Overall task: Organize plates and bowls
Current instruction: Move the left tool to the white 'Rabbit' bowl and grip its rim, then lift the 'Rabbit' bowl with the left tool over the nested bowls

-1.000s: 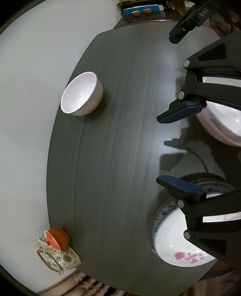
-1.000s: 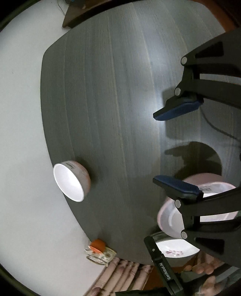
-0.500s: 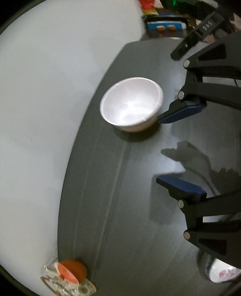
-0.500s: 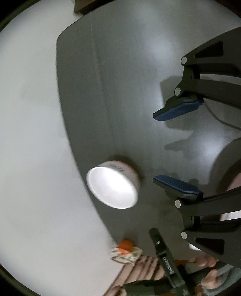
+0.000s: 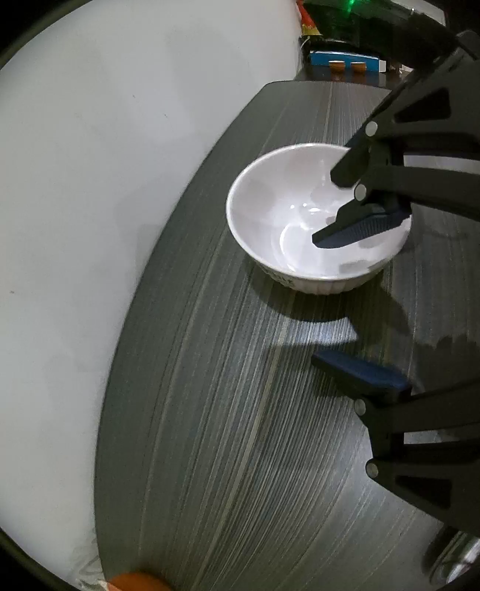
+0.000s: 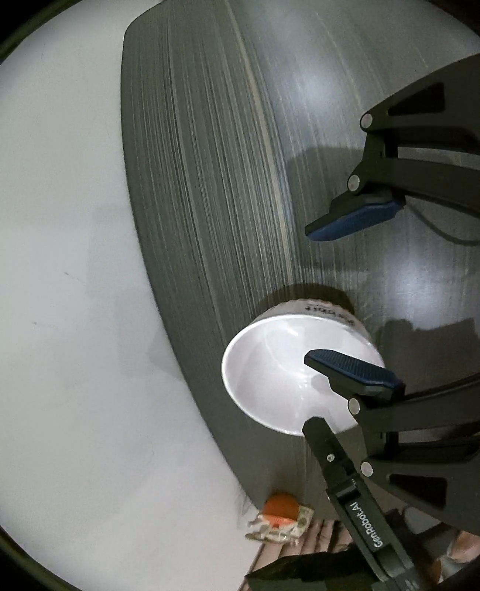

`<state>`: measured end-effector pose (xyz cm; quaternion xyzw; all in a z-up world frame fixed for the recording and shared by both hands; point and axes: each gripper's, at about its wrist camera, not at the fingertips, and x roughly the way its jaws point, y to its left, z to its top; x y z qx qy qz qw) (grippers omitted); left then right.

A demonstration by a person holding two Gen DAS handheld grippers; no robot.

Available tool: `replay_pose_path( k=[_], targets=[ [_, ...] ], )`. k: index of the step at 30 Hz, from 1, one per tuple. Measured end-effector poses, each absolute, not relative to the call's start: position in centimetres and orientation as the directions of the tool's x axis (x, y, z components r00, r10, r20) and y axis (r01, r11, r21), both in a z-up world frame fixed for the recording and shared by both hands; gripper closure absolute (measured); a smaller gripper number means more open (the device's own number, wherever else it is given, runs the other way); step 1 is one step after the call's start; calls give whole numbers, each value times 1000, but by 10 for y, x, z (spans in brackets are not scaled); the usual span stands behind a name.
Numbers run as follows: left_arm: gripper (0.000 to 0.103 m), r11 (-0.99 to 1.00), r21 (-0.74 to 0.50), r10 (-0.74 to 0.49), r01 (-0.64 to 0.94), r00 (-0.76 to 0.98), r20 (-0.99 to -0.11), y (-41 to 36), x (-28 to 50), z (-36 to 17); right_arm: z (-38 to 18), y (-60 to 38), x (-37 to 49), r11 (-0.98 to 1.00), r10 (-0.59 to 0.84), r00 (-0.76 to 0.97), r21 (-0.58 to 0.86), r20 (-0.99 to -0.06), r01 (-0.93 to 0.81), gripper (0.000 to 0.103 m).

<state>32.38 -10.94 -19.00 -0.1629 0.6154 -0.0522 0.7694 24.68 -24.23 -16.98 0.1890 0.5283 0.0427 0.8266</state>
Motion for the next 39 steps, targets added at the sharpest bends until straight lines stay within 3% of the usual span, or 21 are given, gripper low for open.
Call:
replay_pose_path(
  k=[1,5,7,8,14,26,39],
  targets=[
    [46,942,-313,-279,-119,234,-931,-110,325,-192,-175,-239,249,924,277,424,360,-862,128,47],
    [81,922,-369,-339,-116,219,-915,-114,323,-201,-190,-228,256,922,293,387,366,-874,129,66],
    [88,923,-369,-340,-107,220,-914,-116,320,-199,-194,-228,257,908,325,382,399,-865,130,72],
    [88,928,-358,-329,-102,224,-917,-118,318,-197,-194,-227,256,900,344,384,417,-857,125,79],
    [88,929,-363,-336,-71,247,-909,-121,302,-166,-177,-219,245,920,316,402,381,-859,91,79],
    [88,941,-337,-313,-15,334,-889,-123,200,-65,-84,-229,158,916,323,490,397,-809,51,79],
    [88,946,-320,-280,-55,361,-889,-81,71,-29,-46,-196,42,925,334,502,380,-798,-12,78]
  ],
)
